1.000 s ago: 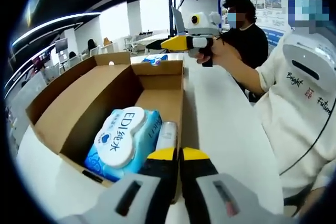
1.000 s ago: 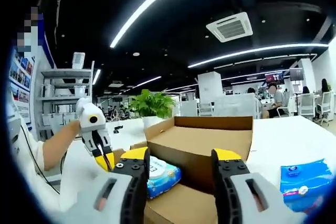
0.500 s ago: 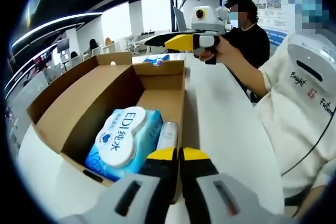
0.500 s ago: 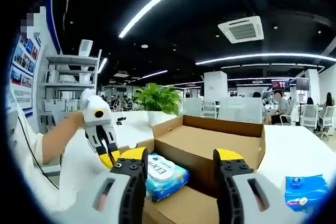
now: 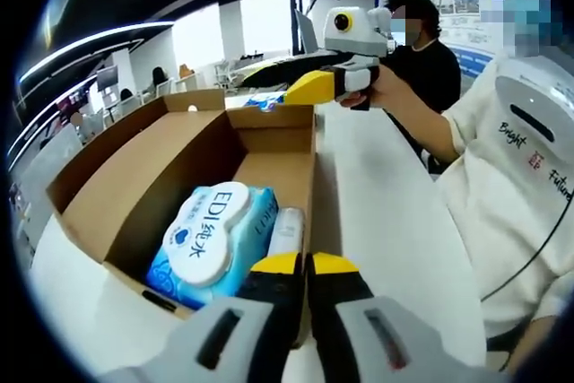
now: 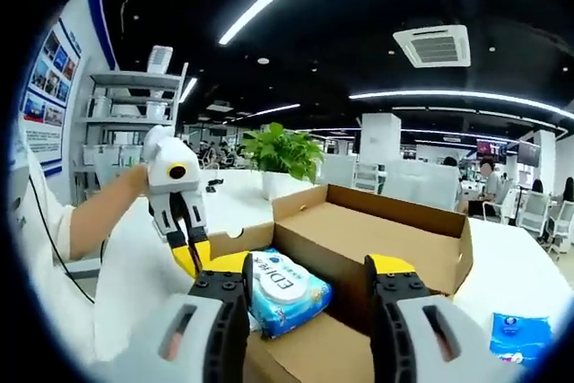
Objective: Operate the shoe box by opening the lid, removing the specified soft item, and placing it in the target area until the item is outside and the box remains undamaged.
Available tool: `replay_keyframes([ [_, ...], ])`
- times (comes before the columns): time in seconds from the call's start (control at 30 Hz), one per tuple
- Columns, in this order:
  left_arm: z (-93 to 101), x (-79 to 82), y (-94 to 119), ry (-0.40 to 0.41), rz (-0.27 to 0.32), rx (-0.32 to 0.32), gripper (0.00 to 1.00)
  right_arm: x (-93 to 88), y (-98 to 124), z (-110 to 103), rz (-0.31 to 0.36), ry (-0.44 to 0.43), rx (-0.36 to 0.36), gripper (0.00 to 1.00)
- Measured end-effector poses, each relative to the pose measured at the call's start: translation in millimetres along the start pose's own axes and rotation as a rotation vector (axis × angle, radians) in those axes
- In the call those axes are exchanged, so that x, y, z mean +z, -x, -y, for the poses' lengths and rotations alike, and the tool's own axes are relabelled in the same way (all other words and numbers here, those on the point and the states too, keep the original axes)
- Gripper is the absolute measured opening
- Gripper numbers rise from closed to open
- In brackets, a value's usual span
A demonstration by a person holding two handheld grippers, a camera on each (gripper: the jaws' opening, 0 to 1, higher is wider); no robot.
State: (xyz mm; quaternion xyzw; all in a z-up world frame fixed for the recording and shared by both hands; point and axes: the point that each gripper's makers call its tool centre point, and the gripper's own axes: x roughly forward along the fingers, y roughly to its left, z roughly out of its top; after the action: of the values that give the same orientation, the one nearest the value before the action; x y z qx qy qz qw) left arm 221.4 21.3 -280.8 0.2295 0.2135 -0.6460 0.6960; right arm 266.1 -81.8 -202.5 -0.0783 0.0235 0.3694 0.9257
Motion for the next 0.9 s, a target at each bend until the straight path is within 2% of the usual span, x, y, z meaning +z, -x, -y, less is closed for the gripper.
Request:
replay_keyframes([
  [0.07,-0.1,0.0,-0.2,0.004,-0.004,0.002,0.03,-11.9,-0.6,-4.1,-0.077,-0.066,0.063,0.55],
  [0.1,-0.1,0.0,-0.1,0.005,-0.004,0.002,0.03,-11.5,-0.2,-2.3,-0.087,-0.053,0.071,0.58],
  [0.2,-0.4,0.3,0.0,0.005,-0.001,0.001,0.03,0.8,3.1,2.7,-0.07,-0.015,0.068,0.58],
  [0.3,-0.5,0.4,0.0,0.006,-0.001,0.004,0.03,4.6,1.0,1.9,-0.09,0.011,0.088,0.58],
  [0.43,-0.2,0.3,0.0,0.004,-0.003,0.0,0.03,-5.4,-5.6,-3.4,-0.157,0.079,0.122,0.57],
  [0.63,0.4,0.3,-0.1,0.01,-0.005,-0.005,0.02,-1.3,-15.6,-12.7,-0.183,0.131,0.159,0.57],
  [0.73,0.9,0.0,-0.5,0.019,-0.01,-0.004,0.03,-8.2,-20.4,-16.7,-0.245,0.223,0.214,0.58],
  [0.8,0.9,0.0,-0.7,0.026,-0.017,-0.009,0.02,-12.4,-22.6,-14.7,-0.267,0.255,0.219,0.57],
  [0.87,1.1,-0.3,-0.8,0.031,-0.022,-0.011,0.03,-15.0,-26.1,-19.7,-0.275,0.179,0.27,0.56],
  [0.9,1.2,-0.3,-0.8,0.029,-0.021,-0.011,0.03,-14.8,-27.2,-17.6,-0.277,0.157,0.272,0.56],
])
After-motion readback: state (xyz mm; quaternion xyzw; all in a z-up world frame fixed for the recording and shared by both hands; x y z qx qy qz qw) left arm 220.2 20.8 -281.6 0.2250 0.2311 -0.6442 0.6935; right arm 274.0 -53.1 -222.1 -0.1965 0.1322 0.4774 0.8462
